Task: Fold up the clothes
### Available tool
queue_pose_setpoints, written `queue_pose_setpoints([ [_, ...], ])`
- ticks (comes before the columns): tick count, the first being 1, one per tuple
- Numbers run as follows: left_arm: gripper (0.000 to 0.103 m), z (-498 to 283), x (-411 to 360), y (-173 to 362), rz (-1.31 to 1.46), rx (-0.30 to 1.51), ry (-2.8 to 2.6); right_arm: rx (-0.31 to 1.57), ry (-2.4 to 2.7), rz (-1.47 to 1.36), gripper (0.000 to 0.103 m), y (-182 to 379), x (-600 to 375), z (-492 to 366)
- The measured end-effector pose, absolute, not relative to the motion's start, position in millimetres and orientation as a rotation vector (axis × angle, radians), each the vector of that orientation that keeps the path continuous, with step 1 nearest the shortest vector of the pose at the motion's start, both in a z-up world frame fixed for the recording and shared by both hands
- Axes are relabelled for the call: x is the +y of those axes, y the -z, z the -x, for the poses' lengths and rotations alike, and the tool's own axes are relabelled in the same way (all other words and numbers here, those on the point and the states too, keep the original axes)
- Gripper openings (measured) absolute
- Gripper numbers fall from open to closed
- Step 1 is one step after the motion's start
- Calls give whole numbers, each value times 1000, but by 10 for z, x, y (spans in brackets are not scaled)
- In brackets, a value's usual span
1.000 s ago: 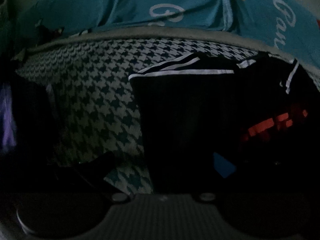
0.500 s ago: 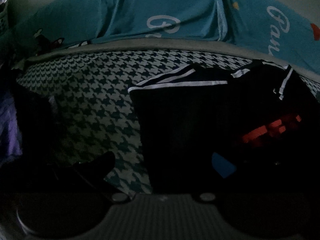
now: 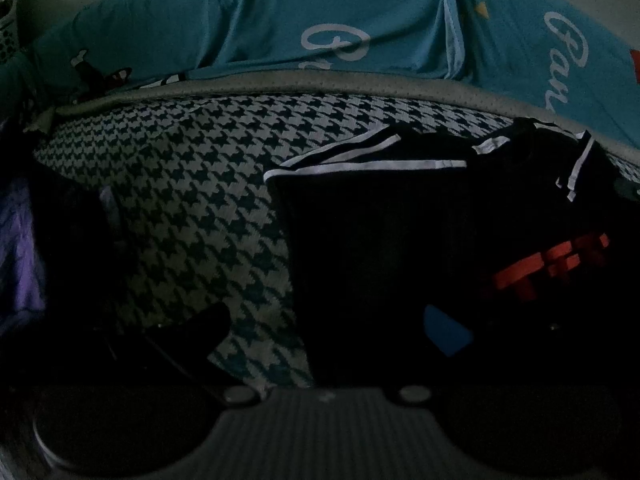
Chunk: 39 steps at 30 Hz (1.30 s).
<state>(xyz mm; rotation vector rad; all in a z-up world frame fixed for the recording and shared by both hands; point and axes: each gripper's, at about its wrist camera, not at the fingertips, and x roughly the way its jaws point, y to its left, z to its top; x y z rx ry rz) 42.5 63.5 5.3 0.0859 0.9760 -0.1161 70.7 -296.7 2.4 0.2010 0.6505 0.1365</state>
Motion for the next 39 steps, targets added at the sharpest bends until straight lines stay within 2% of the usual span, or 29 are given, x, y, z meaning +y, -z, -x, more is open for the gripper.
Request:
queue_pose_setpoints([
  [3,103,-425,634,-44,-91,979,116,644,-150,-190,39,-2,-2958,-737],
  [11,103,-428,630,-33,-94,986,118,634,-151,-188,13,17,-2961,-743],
  [14,103,-423,631,-42,-93,985,116,633,-140,-183,8,4,-2928,-738],
  [31,103,-392,749,-129,-78,961,101,578,-96,-168,8,-175,-2742,-639],
  [39,103,-427,762,-96,-77,972,97,622,-112,-216,14,20,-2907,-736],
])
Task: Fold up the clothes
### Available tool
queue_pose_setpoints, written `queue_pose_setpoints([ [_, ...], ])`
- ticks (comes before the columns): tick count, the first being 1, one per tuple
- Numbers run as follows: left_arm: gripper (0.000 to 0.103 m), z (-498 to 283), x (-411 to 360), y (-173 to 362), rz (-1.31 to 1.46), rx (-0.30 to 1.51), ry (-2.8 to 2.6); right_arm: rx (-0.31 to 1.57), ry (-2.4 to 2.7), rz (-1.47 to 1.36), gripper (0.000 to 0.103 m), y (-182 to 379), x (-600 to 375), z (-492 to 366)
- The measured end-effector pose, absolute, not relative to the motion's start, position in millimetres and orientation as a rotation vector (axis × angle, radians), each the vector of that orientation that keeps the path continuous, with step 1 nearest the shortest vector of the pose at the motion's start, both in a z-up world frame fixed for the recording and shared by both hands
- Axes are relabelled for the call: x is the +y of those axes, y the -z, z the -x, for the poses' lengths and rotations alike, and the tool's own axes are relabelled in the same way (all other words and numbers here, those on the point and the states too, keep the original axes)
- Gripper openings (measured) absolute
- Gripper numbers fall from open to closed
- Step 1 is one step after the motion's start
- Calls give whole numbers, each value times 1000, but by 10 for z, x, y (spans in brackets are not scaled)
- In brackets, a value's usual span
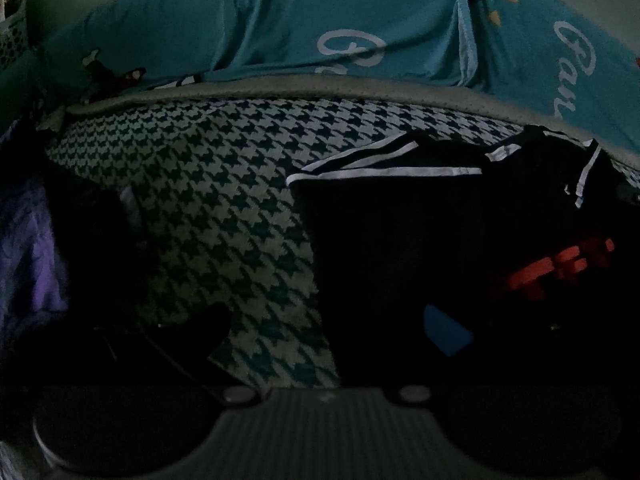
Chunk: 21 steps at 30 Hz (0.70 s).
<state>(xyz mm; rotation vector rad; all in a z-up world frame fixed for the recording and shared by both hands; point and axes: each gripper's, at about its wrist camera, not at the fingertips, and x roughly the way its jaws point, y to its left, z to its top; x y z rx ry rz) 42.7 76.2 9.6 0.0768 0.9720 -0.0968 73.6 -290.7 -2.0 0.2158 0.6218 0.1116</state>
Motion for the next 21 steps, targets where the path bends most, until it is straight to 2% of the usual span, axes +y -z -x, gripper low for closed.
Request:
queue_pose_setpoints([
  [4,103,-423,746,-84,-86,977,97,620,-110,-195,14,26,-2877,-726],
  [7,103,-411,732,-76,-107,976,94,618,-103,-187,8,7,-2856,-715],
  [10,103,-409,735,-76,-114,979,85,607,-91,-171,8,-43,-2782,-690],
  [21,103,-372,849,-156,-108,954,72,505,-183,-158,7,-530,-2353,-456],
])
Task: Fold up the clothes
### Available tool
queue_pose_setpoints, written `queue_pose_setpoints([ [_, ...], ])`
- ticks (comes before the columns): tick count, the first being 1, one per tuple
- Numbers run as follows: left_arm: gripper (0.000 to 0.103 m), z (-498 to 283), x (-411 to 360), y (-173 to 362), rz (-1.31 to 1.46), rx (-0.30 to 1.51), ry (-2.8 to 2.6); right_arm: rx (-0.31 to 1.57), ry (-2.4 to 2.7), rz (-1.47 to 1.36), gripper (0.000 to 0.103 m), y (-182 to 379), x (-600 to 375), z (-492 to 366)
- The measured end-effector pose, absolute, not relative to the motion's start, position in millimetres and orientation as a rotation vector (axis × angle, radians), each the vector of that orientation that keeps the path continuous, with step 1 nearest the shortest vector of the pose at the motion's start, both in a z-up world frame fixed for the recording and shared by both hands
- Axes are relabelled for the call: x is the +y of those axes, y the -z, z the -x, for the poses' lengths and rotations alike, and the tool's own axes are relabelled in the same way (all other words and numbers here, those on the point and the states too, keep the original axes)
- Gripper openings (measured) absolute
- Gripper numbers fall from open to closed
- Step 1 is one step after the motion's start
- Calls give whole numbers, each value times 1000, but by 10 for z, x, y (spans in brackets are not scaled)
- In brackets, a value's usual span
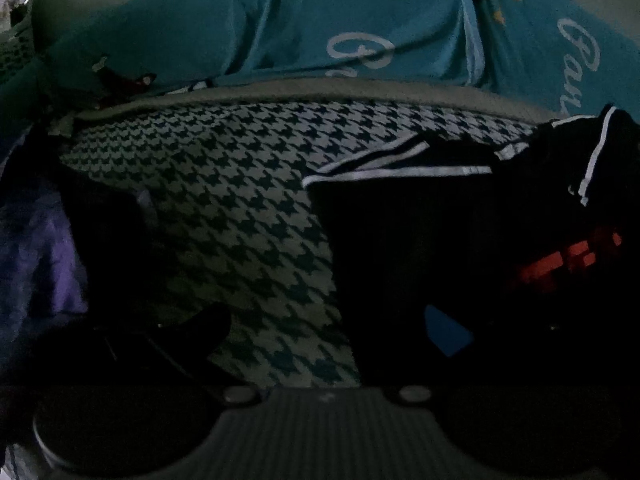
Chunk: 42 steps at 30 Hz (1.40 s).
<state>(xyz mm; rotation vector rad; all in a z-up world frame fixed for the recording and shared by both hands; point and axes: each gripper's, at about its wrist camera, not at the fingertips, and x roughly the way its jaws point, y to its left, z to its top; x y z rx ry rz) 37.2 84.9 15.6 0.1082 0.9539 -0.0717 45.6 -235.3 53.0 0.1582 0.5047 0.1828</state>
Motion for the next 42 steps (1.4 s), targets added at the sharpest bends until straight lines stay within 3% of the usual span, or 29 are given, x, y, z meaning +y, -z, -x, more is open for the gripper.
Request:
queue_pose_setpoints([
  [14,103,-332,1392,-276,-55,924,3,435,-408,-125,7,-824,-1099,-266],
  [24,103,-318,1650,-275,-44,933,-19,474,-496,139,7,-428,-34,-173],
  [42,103,-350,1410,-272,-58,919,-17,509,-531,47,8,-419,-327,-205],
])
